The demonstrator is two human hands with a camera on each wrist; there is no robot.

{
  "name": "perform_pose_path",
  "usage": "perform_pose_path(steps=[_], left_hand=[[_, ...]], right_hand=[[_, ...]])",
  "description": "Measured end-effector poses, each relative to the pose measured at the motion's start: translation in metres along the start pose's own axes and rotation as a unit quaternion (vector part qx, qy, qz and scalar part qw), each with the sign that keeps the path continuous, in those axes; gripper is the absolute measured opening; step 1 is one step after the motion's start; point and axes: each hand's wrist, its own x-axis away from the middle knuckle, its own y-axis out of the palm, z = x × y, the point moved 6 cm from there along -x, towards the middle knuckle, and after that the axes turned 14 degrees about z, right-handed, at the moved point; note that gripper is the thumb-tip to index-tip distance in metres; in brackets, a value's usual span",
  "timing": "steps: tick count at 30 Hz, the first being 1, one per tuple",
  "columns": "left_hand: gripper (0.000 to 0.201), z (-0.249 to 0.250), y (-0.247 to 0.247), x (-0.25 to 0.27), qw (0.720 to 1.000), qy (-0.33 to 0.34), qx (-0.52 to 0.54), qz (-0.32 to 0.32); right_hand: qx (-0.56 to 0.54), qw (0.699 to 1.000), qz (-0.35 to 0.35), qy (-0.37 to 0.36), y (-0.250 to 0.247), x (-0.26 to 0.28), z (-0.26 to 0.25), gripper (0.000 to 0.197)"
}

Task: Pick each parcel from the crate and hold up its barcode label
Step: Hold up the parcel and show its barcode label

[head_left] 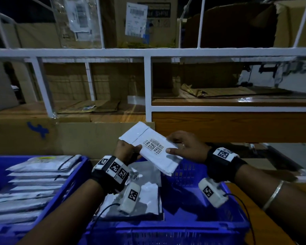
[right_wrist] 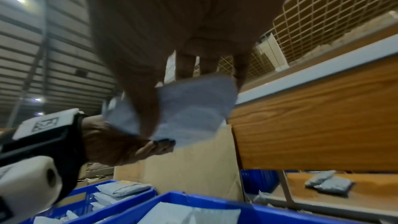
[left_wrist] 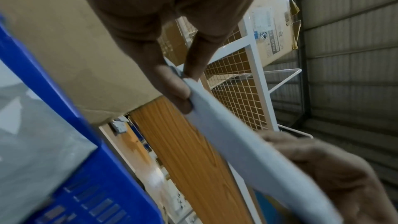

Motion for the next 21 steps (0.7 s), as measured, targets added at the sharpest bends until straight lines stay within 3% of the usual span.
perform_pose_path(steps=[3, 6, 11, 14, 21], left_hand=[[0.025, 0.001, -0.005, 0.006, 1.000, 0.012, 0.015, 0.004], [0.030, -0.002, -0.012, 0.009, 1.000, 0.001, 0.027, 0.001], [0.026, 0.006, -0.029, 0.009, 1.000, -0.001, 0.000, 0.006], [0.011, 0.013, -0.046, 0.002, 0.999, -0.007, -0.035, 0.020], [0.022, 0.024, -0.079, -0.018, 0.989, 0.030, -0.138, 0.037]], right_hand=[[-0.068, 0.992, -0.013, 0.107, 0.018, -0.003, 0.022, 0.050], [-0.169, 0.971, -0.032, 0.165, 0.033, -0.004, 0.026, 0.032], [-0.232, 0.957, -0.033, 0.169, 0.039, -0.010, 0.019, 0.027], [-0.242, 0.956, -0.031, 0.162, 0.038, -0.016, 0.019, 0.026], [-0.246, 0.955, -0.039, 0.160, 0.048, -0.026, 0.020, 0.028]])
